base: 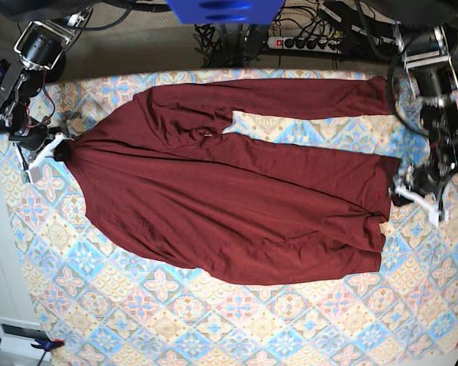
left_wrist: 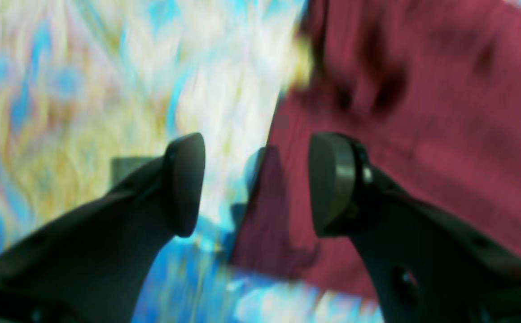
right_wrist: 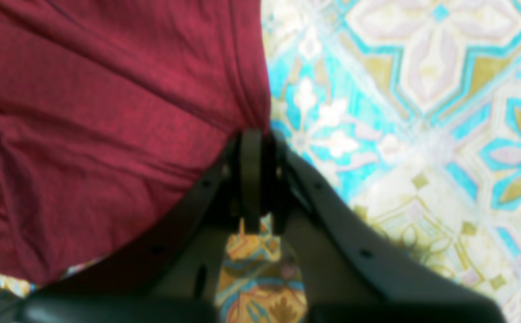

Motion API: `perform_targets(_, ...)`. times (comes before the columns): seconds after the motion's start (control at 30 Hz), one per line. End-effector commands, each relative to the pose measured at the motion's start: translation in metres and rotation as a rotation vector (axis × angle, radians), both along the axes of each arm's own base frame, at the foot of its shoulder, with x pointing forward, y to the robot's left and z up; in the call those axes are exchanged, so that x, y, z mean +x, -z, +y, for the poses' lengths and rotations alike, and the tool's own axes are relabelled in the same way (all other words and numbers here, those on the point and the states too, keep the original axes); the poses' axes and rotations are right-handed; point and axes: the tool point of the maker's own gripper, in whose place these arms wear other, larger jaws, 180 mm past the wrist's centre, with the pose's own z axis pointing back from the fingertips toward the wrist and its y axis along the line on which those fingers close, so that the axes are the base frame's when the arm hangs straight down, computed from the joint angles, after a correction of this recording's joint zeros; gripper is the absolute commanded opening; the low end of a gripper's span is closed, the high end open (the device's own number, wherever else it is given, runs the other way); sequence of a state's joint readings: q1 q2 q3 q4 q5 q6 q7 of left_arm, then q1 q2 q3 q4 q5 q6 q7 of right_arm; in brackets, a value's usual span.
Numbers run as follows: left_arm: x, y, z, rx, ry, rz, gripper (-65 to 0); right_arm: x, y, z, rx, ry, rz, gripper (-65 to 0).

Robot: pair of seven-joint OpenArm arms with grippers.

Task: Layout the t-shirt on the table in an organized manner, then fold the t-shirt properly
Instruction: 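Grasp the shirt edge with the left gripper and pull it outward, then release and move the left gripper back to the sleeve end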

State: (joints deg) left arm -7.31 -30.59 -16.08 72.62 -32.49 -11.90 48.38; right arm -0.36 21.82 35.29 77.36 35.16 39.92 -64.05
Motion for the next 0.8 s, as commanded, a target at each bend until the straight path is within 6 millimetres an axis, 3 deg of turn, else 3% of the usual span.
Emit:
perform_targets(0.0,0.004,-0.018,-0.001,0.016,0.030,-0.056,-29.0,0.011,-0.018,-0.009,-0.022,0.001,-0.055,-65.0)
perform_targets(0.1,-0.027,0.002,-0.007,0.033,0.055,0.004,-29.0,0.011,-0.018,-0.009,-0.022,0.001,-0.055,-65.0)
perform_targets(0.17,-0.037,0.013,-0.008,0.026,0.051,0.034,-29.0,0.012,-0.018,-0.009,-0.022,0.002,-0.056,-65.0)
perform_targets(0.3,-0.042,0.028,-0.002,0.010,0.015,0.043,-29.0,0.012,-0.018,-0.009,-0.025,-0.002,-0.056,-65.0)
perform_targets(0.53,-0.048,0.043,0.002,-0.008,-0.019,0.061,-29.0,0.021,-0.038,-0.007,-0.069,-0.029,-0.111,-65.0)
perform_targets(0.63,-0.051,0.053,-0.006,-0.035,-0.027,0.078,-29.5,0.021,-0.038,-0.007,-0.069,-0.029,-0.111,-65.0)
perform_targets(0.77,-0.057,0.064,-0.019,-0.040,0.012,0.116,-39.8,0.021,-0.038,-0.007,-0.069,-0.029,-0.111,-65.0)
